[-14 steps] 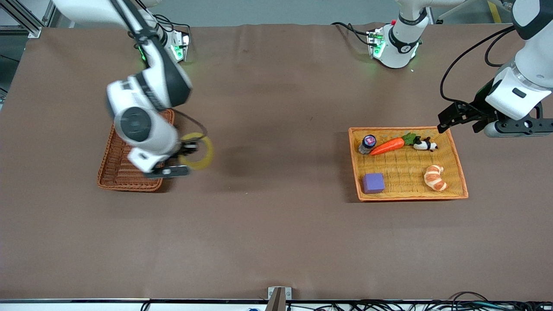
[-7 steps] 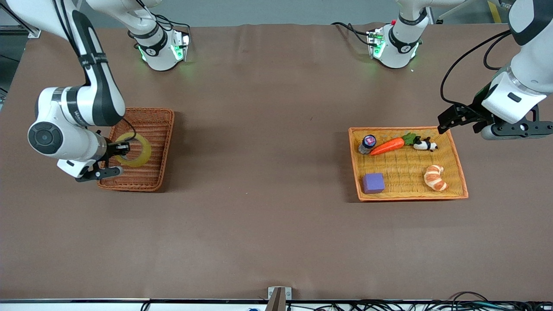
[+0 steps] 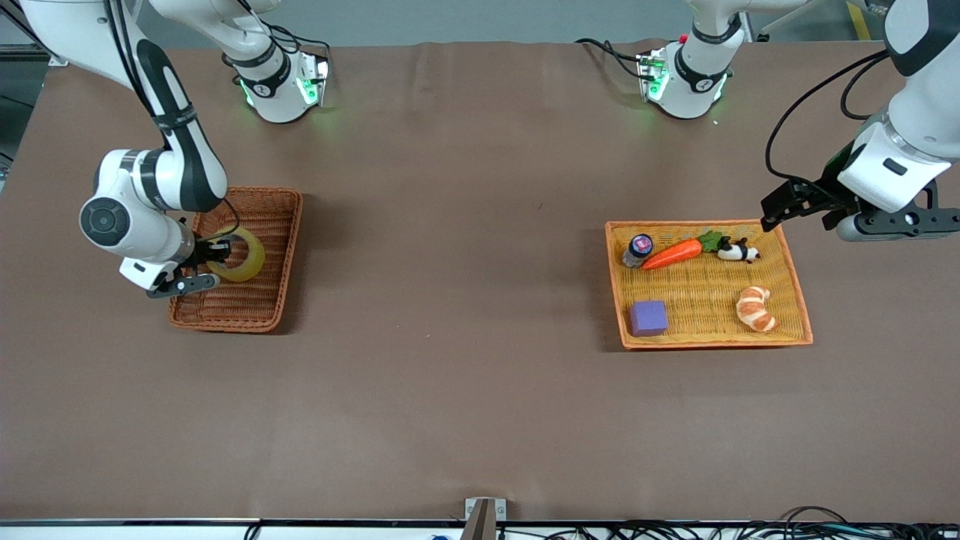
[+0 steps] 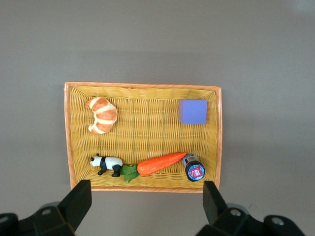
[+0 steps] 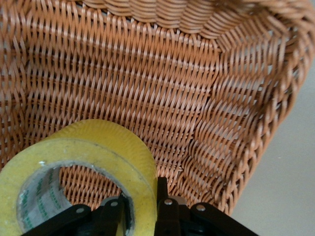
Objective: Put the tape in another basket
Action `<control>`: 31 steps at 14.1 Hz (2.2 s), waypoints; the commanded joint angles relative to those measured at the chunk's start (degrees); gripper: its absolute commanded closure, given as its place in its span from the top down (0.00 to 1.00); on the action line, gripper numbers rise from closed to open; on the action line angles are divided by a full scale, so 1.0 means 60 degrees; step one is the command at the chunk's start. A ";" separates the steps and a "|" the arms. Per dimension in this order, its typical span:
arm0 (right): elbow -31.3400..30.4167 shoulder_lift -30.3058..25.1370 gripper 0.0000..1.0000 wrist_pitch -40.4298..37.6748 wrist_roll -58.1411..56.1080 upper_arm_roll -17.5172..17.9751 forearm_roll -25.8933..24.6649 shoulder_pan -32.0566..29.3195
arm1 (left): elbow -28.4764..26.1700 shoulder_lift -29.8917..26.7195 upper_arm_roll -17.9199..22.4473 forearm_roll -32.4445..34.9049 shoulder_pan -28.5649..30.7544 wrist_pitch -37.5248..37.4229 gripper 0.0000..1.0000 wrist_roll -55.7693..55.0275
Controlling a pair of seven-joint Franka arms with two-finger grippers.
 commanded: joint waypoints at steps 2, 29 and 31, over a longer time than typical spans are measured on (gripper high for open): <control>-0.0109 0.0029 0.68 0.0386 -0.0148 0.0050 0.0432 -0.0006 | 0.0090 -0.0084 0.0008 0.0167 0.0001 -0.0173 1.00 0.0082; 0.6191 -0.2755 1.00 -0.6806 0.1537 0.0958 0.0829 -0.0547 | 0.0003 -0.0348 -0.0198 0.0680 0.0001 -0.0759 1.00 -0.0049; 0.6205 -0.2755 1.00 -0.6792 0.1537 0.0944 0.0843 -0.0518 | -0.0055 -0.0348 -0.0198 0.0680 0.0001 -0.0759 1.00 -0.0049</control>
